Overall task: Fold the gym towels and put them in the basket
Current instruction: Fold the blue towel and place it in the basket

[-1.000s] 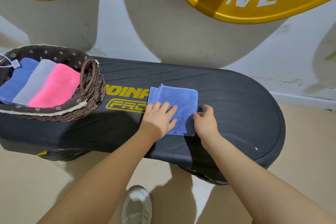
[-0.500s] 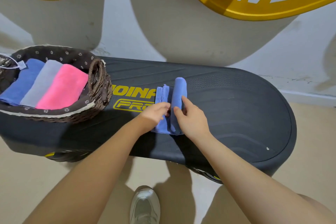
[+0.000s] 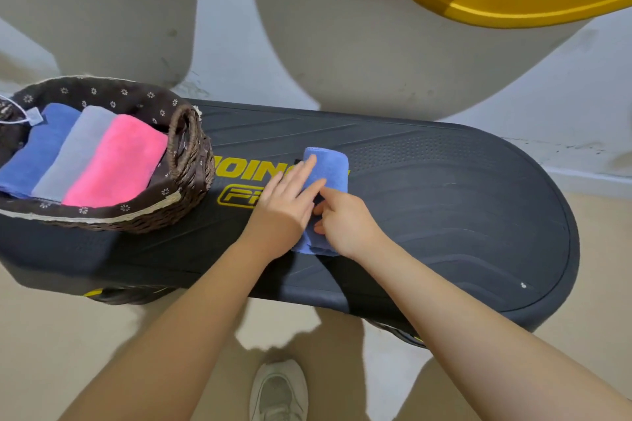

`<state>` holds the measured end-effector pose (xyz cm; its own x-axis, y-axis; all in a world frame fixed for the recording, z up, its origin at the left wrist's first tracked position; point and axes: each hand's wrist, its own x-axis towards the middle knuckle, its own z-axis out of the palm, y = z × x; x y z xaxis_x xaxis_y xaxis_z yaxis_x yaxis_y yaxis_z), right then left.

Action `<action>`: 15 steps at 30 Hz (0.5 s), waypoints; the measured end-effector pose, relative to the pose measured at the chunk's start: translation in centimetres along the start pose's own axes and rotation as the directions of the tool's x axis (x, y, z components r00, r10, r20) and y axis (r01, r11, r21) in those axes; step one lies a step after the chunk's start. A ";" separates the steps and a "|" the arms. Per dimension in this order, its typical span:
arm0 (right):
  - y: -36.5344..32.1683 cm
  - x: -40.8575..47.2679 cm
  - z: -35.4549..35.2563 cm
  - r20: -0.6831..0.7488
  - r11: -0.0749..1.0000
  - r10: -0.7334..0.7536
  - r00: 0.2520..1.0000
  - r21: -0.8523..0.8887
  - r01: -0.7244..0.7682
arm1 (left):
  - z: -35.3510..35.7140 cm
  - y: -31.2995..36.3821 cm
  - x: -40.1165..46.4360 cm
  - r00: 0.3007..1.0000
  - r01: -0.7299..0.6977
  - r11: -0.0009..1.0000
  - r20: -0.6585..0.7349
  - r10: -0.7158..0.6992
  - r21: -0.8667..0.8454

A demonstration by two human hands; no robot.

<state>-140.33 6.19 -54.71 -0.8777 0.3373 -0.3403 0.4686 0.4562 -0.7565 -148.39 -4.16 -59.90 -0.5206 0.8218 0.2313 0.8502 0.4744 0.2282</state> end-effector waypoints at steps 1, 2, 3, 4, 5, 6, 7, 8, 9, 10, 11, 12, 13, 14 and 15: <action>0.2 0.3 -0.2 -0.003 0.999 0.018 1.000 0.047 -0.018 | -0.1 -0.3 -0.3 0.994 -0.054 0.998 0.098 0.051 0.024; 0.4 0.4 -0.5 -0.020 0.997 0.020 1.000 0.077 -0.019 | -0.4 -0.4 -0.5 0.982 -0.070 0.997 0.177 0.067 0.012; 0.6 0.4 -0.5 -0.077 0.999 -0.012 0.997 0.030 0.014 | -0.6 -0.7 -0.7 0.963 -0.059 0.998 0.260 0.066 -0.031; 1.0 0.3 -0.4 -0.164 0.991 -0.097 0.982 -0.106 0.080 | -0.8 -1.0 -0.9 0.943 -0.047 0.997 0.326 0.064 -0.060; 1.5 0.1 -0.2 -0.218 0.952 -0.211 0.953 -0.265 0.150 | -0.8 -1.2 -1.0 0.933 -0.035 0.998 0.356 0.053 -0.057; 1.9 -0.1 0.0 -0.208 0.899 -0.305 0.929 -0.386 0.209 | -0.6 -1.4 -1.0 0.927 -0.031 0.998 0.373 0.046 -0.047; 2.0 -0.4 0.4 -0.129 0.861 -0.324 0.937 -0.451 0.236 | -0.5 -1.6 -0.8 0.919 -0.023 0.998 0.392 0.044 -0.058; 2.3 -0.4 0.8 -0.046 0.845 -0.290 0.956 -0.482 0.233 | -0.5 -1.7 -0.6 0.914 -0.007 0.996 0.404 0.042 -0.086; 2.8 -0.3 1.1 0.018 0.841 -0.229 0.973 -0.500 0.208 | -0.5 -1.7 -0.4 0.912 0.007 0.994 0.408 0.040 -0.112; 3.2 0.1 1.4 0.040 0.836 -0.179 0.983 -0.520 0.174 | -0.5 -1.7 -0.2 0.910 0.017 0.991 0.414 0.040 -0.132; 3.6 0.6 1.5 0.027 0.838 -0.144 0.989 -0.528 0.136 | -0.4 -1.7 -0.2 0.907 0.026 0.989 0.420 0.038 -0.145; 3.6 1.1 1.5 0.007 0.845 -0.113 0.994 -0.525 0.100 | -0.3 -1.8 -0.2 0.904 0.036 0.987 0.426 0.036 -0.159; 3.5 1.8 1.5 -0.017 0.856 -0.085 0.996 -0.513 0.064 | -0.3 -1.8 -0.1 0.898 0.041 0.984 0.438 0.039 -0.173; 3.2 2.5 1.4 -0.040 0.869 -0.061 0.997 -0.494 0.033 | -0.3 -1.9 0.0 0.893 0.047 0.981 0.449 0.043 -0.189; 3.0 3.4 1.2 -0.064 0.879 -0.041 0.997 -0.476 0.006 | -0.2 -2.0 0.1 0.888 0.053 0.977 0.457 0.049 -0.207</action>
<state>-142.05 7.72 -58.83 -0.8882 0.3699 -0.2727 0.4544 0.7953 -0.4013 -150.19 -5.06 -60.11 -0.3852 0.8974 -0.2153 0.7871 0.4413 0.4311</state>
